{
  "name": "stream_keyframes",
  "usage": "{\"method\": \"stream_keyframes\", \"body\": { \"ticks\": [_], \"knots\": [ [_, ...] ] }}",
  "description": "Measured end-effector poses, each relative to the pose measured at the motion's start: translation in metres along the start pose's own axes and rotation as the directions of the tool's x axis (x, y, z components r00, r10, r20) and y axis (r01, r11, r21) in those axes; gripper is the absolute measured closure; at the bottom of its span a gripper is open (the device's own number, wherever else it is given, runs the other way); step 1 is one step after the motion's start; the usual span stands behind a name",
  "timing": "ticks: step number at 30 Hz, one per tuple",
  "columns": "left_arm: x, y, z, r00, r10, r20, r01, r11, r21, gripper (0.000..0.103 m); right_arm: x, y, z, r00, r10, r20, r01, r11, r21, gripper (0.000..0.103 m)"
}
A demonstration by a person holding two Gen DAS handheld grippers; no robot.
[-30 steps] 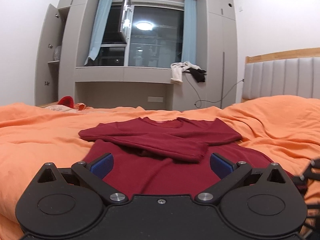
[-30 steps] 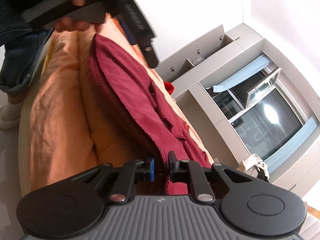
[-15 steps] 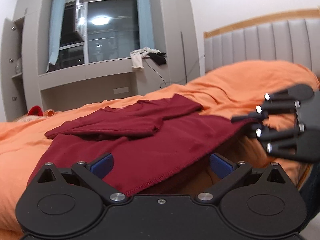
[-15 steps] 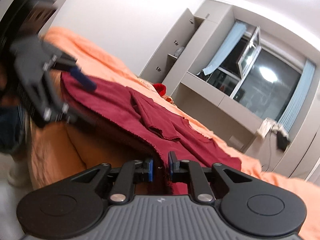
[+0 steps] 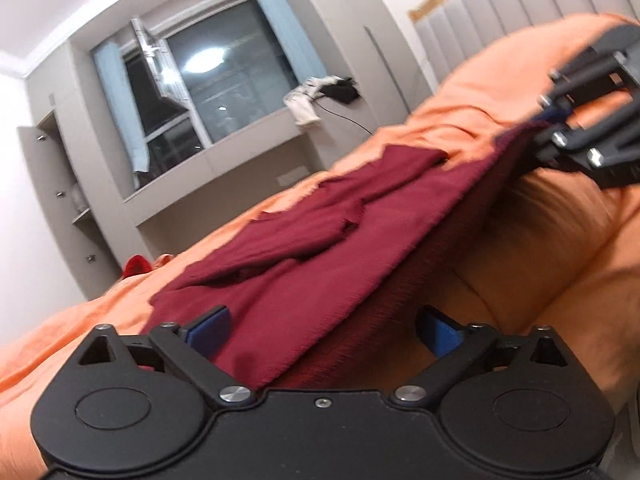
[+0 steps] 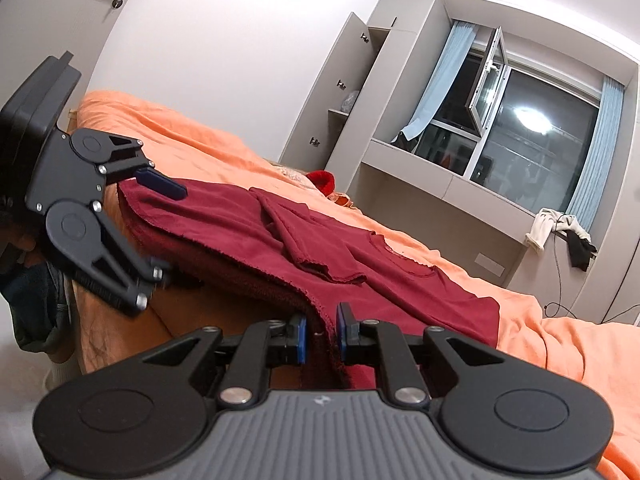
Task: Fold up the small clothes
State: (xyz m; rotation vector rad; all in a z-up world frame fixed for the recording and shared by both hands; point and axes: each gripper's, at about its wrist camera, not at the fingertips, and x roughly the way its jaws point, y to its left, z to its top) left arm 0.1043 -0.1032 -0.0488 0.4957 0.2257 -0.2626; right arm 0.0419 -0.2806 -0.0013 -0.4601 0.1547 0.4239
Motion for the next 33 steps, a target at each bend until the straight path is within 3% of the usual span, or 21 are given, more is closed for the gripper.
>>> {"method": "stream_keyframes", "body": {
  "ticks": [4,8,14,22,26,29,31,33],
  "knots": [
    [-0.007,0.016,-0.002,0.998,0.051,0.022,-0.05,0.998,-0.049,0.021,0.003,0.002,0.004,1.0,-0.007,0.008,0.007,1.0,0.001,0.088],
    [-0.015,0.029,-0.008,0.989,0.148,0.019,-0.147,0.987,-0.063,0.025,-0.002,0.009,0.003,1.0,-0.016,0.015,0.016,1.0,0.001,0.088],
    [-0.021,0.048,-0.017,0.97,0.24,-0.041,-0.242,0.965,-0.102,0.025,0.002,0.012,0.005,0.999,-0.039,0.002,0.039,0.999,-0.008,0.088],
    [-0.03,0.061,-0.021,0.957,0.282,-0.063,-0.288,0.949,-0.125,0.025,-0.008,0.006,0.008,0.99,-0.141,0.027,0.14,0.989,0.04,0.093],
    [-0.03,0.061,-0.021,0.955,0.288,-0.074,-0.295,0.947,-0.124,0.026,-0.011,0.002,0.01,0.988,-0.151,0.028,0.149,0.987,0.066,0.093],
    [-0.03,0.064,-0.022,0.951,0.295,-0.096,-0.305,0.943,-0.13,0.037,-0.012,0.0,0.011,0.987,-0.155,0.027,0.153,0.986,0.066,0.093],
    [-0.029,0.068,-0.023,0.946,0.3,-0.122,-0.316,0.938,-0.143,0.054,-0.011,0.0,0.012,0.987,-0.156,0.026,0.154,0.986,0.064,0.093],
    [-0.029,0.074,-0.025,0.938,0.311,-0.15,-0.334,0.928,-0.163,0.058,-0.011,0.001,0.012,0.988,-0.154,0.02,0.153,0.986,0.059,0.093]
  ]
}}
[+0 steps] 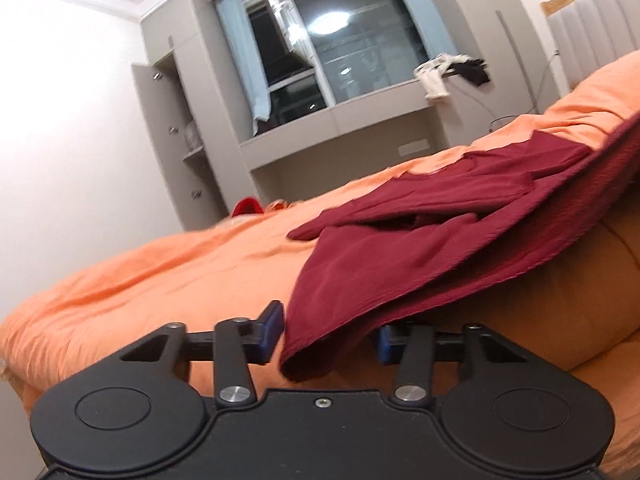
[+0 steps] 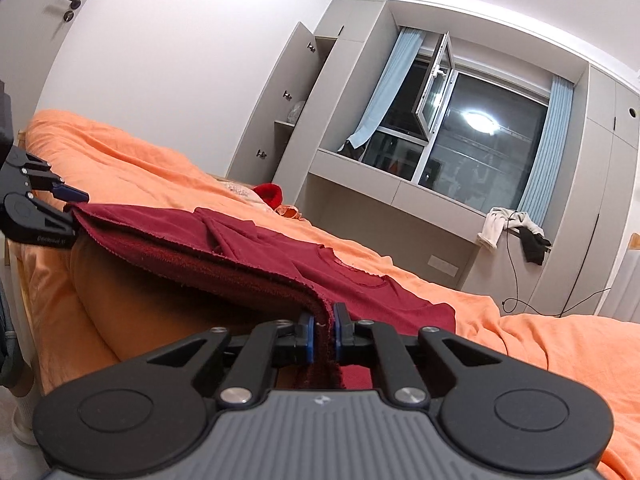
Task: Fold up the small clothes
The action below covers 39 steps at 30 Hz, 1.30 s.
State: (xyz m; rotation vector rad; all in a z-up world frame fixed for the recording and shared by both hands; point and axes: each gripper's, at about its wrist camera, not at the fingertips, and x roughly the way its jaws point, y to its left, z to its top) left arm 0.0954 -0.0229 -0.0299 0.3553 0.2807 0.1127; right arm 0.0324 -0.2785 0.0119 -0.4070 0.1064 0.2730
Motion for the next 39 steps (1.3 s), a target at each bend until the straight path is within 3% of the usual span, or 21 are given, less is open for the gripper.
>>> {"method": "stream_keyframes", "body": {
  "ticks": [2,4,8,10,12,17,19,23,28,30,33,35,37,39],
  "knots": [
    [0.001,0.005,0.001,1.0,0.01,-0.009,-0.01,1.0,-0.023,0.065,0.002,0.001,0.0,1.0,0.005,-0.011,-0.005,1.0,-0.012,0.092],
    [-0.001,0.008,0.001,1.0,0.014,-0.004,-0.014,0.999,-0.039,0.074,0.005,0.004,0.0,1.0,0.011,-0.025,-0.012,0.999,-0.035,0.083],
    [-0.006,0.011,0.001,1.0,0.022,0.02,-0.022,0.999,-0.042,0.075,0.01,0.014,-0.004,0.998,0.019,-0.055,-0.024,0.994,-0.105,0.072],
    [-0.008,0.009,0.001,0.999,0.034,0.031,-0.033,0.999,-0.031,0.07,0.011,0.018,-0.007,0.997,0.014,-0.078,-0.025,0.991,-0.132,0.062],
    [-0.009,0.008,0.002,0.999,0.041,0.036,-0.04,0.999,-0.027,0.068,0.011,0.023,-0.012,0.995,0.003,-0.104,-0.019,0.988,-0.154,0.06],
    [-0.011,0.011,0.003,0.998,0.028,0.048,-0.027,0.999,-0.031,0.066,0.013,0.027,-0.022,0.988,-0.009,-0.157,-0.019,0.984,-0.178,0.059],
    [-0.012,0.01,0.002,0.998,0.019,0.053,-0.019,1.0,-0.018,0.057,0.013,0.029,-0.024,0.986,-0.015,-0.164,-0.016,0.982,-0.188,0.059],
    [-0.015,0.006,0.001,0.997,0.01,0.073,-0.012,1.0,0.022,0.055,0.013,0.032,-0.025,0.986,-0.027,-0.166,-0.006,0.98,-0.198,0.058],
    [-0.012,0.004,-0.001,0.997,0.033,0.076,-0.038,0.997,0.067,0.043,0.016,0.041,-0.03,0.986,-0.068,-0.155,0.024,0.962,-0.273,0.05],
    [-0.011,0.003,-0.001,0.996,0.041,0.075,-0.047,0.996,0.077,0.043,0.018,0.044,-0.033,0.985,-0.073,-0.159,0.023,0.954,-0.298,0.05],
    [-0.012,0.003,-0.002,0.996,0.042,0.082,-0.05,0.995,0.088,0.056,0.021,0.046,-0.034,0.984,-0.072,-0.163,0.02,0.953,-0.301,0.05],
    [-0.012,0.002,-0.002,0.996,0.039,0.084,-0.046,0.995,0.091,0.065,0.022,0.045,-0.035,0.984,-0.071,-0.164,0.019,0.955,-0.295,0.06],
    [-0.012,0.002,-0.001,0.996,0.032,0.084,-0.04,0.995,0.095,0.078,0.023,0.043,-0.034,0.983,-0.058,-0.173,0.006,0.958,-0.287,0.079],
    [-0.013,0.002,-0.001,0.996,0.033,0.087,-0.042,0.995,0.096,0.085,0.025,0.044,-0.034,0.983,-0.048,-0.178,-0.006,0.956,-0.293,0.087]
  ]
}}
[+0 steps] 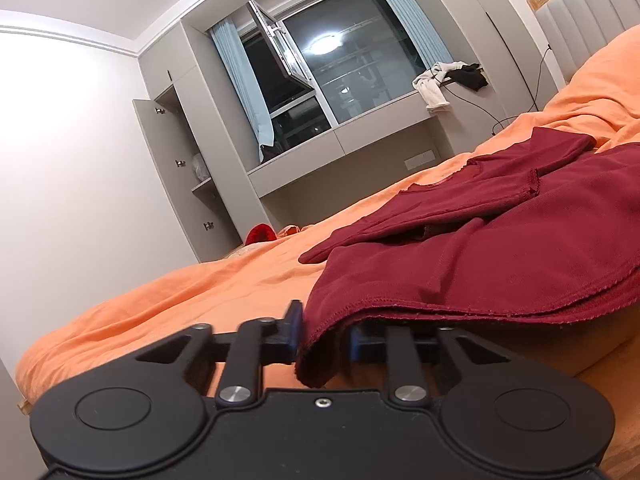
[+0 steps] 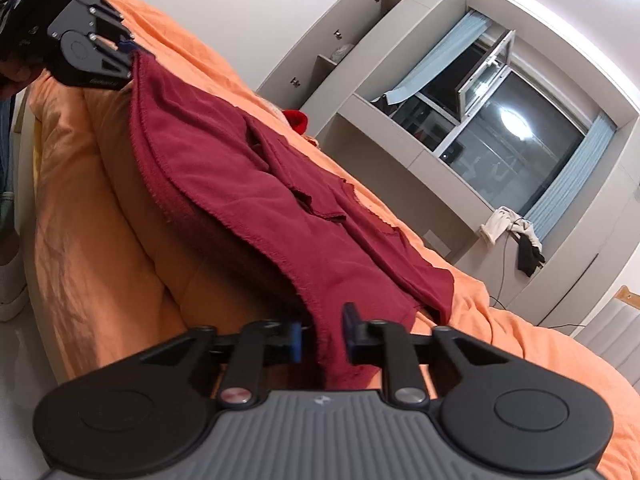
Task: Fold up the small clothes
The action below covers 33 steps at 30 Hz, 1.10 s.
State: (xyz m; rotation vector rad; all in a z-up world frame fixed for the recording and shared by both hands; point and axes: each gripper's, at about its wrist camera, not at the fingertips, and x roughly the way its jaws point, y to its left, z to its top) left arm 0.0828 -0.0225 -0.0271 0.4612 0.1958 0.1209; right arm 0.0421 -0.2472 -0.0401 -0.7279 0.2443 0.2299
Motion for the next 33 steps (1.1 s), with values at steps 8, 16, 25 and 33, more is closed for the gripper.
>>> {"method": "stream_keyframes", "body": {
  "ticks": [8,16,25,33],
  "knots": [
    [-0.009,0.008,0.006,0.997,0.038,0.074,-0.035,0.998,-0.043,0.097,-0.008,0.003,0.002,0.991,-0.115,0.075,0.12,0.991,-0.067,0.095],
    [-0.03,0.016,0.027,0.987,-0.001,0.163,0.021,0.992,-0.121,0.098,-0.028,-0.015,0.013,0.956,-0.242,0.163,0.255,0.965,-0.063,0.096],
    [-0.1,0.042,0.056,0.958,-0.098,0.27,0.136,0.983,-0.125,0.098,-0.109,-0.041,0.023,0.948,-0.244,0.206,0.259,0.965,-0.047,0.096],
    [-0.17,0.072,0.077,0.93,-0.201,0.309,0.25,0.96,-0.126,0.098,-0.15,-0.054,0.034,0.933,-0.262,0.244,0.258,0.965,0.051,0.096]
  ]
}}
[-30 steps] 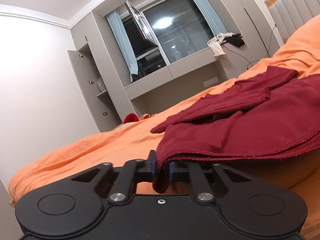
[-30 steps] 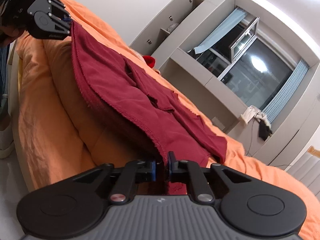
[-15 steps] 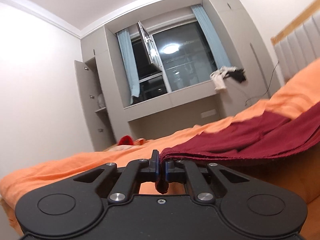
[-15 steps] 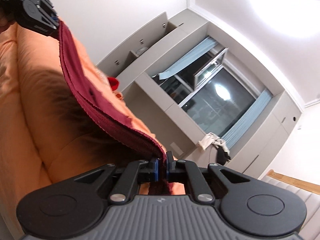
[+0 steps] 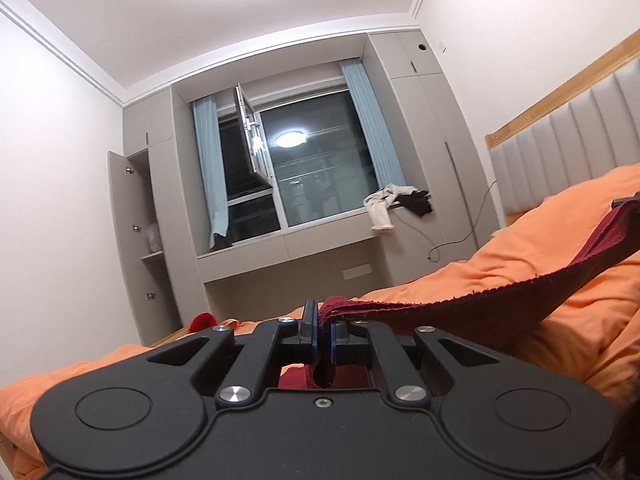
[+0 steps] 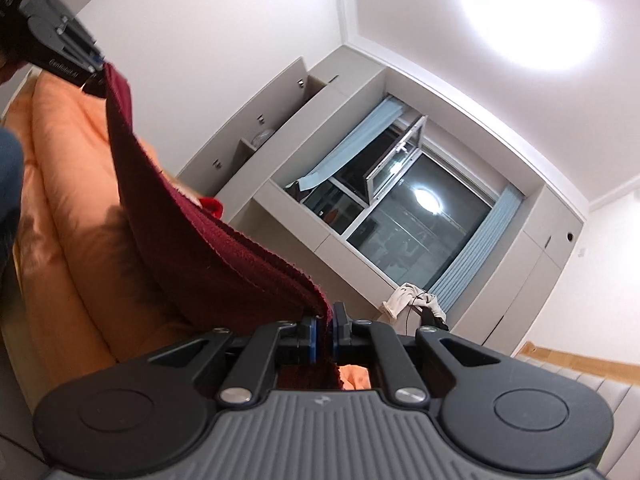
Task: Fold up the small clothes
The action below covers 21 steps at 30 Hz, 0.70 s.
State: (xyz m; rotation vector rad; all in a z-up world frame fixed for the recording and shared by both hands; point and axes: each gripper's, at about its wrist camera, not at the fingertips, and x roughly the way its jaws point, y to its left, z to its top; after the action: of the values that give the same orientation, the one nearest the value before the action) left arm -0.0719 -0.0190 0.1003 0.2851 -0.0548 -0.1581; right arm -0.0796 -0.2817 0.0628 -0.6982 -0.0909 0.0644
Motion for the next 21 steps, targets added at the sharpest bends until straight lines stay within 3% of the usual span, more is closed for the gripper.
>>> {"method": "stream_keyframes", "body": {
  "ticks": [5,9,15,21],
  "knots": [
    [0.01,0.005,0.009,1.0,0.0,0.005,0.0,1.0,-0.017,0.098,0.027,-0.01,-0.003,0.998,-0.049,0.03,0.048,0.999,0.025,0.096],
    [0.04,0.01,0.014,1.0,0.012,-0.012,-0.012,0.999,-0.035,0.097,0.072,-0.022,-0.003,0.997,-0.077,0.024,0.074,0.993,0.087,0.096],
    [0.105,0.011,0.026,0.998,0.061,-0.015,-0.061,0.998,-0.002,0.097,0.147,-0.033,-0.002,0.994,-0.111,0.006,0.111,0.99,0.084,0.096],
    [0.19,0.025,0.026,0.993,0.093,-0.074,-0.096,0.995,-0.03,0.097,0.23,-0.038,-0.011,0.996,-0.073,-0.051,0.077,0.993,0.093,0.095]
  ]
}}
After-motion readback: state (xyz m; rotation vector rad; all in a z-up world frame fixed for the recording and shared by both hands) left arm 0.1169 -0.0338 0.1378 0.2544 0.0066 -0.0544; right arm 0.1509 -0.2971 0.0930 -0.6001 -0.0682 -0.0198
